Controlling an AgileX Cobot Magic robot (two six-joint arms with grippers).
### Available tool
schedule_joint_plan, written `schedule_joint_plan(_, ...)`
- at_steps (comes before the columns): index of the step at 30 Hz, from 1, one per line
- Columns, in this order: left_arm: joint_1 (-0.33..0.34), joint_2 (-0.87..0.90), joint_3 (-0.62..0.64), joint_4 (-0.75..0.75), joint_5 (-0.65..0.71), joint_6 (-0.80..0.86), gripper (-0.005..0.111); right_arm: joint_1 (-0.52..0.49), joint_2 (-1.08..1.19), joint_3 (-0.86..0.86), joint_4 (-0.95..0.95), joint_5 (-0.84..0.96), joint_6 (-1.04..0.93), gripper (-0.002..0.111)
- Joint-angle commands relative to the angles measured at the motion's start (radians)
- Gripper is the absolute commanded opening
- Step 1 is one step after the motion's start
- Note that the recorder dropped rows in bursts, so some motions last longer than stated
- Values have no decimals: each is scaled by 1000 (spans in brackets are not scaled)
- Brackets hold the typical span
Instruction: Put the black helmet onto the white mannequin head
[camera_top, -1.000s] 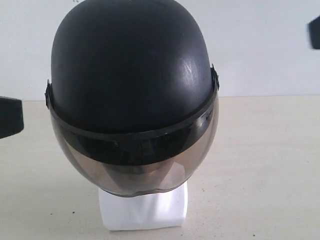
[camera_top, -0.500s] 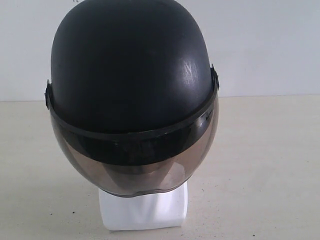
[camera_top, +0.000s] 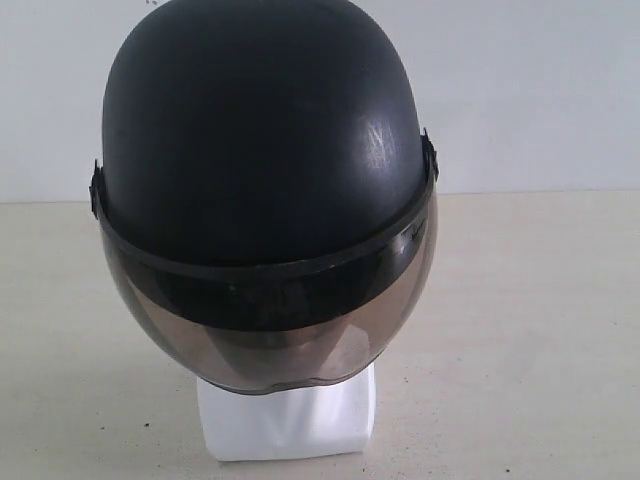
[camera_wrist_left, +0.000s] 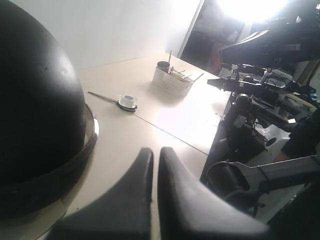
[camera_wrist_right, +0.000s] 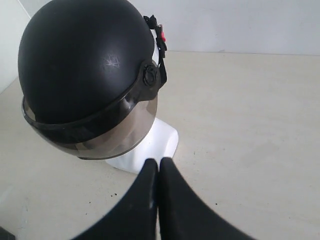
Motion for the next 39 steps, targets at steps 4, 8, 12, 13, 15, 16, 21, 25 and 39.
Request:
schedule_joint_plan(4, -127, -198, -21, 32, 259, 147, 4, -2, -6, -1, -5, 0, -1, 0)
schedule_joint_plan(8, -189, -314, -19, 32, 608, 275, 4, -2, -6, -1, -5, 0, -1, 0)
schedule_joint_plan(12, -192, -391, -19, 32, 911, 189, 4, -2, -6, -1, -5, 0, -1, 0)
schedule_joint_plan(13, -192, -406, -19, 32, 999, 116, 4, -2, -6, -1, -5, 0, -1, 0)
schedule_joint_plan(15, -192, -422, -10, -38, 1162, -10, 4, -2, -6, -1, -5, 0, -1, 0)
schedule_joint_plan(16, -192, -424, -2, -201, 1231, -10, 4, -2, -6, -1, -5, 0, -1, 0)
schedule_joint_plan(21, -192, -424, 17, -571, 1423, 19, 4, -2, -6, -1, -5, 0, -1, 0)
schedule_joint_plan(25, -192, -422, 56, -739, 1416, 430, 4, -2, -6, -1, -5, 0, -1, 0)
schedule_joint_plan(39, -192, -435, 428, -1731, 1387, 2027, 4, -2, -6, -1, -5, 0, -1, 0)
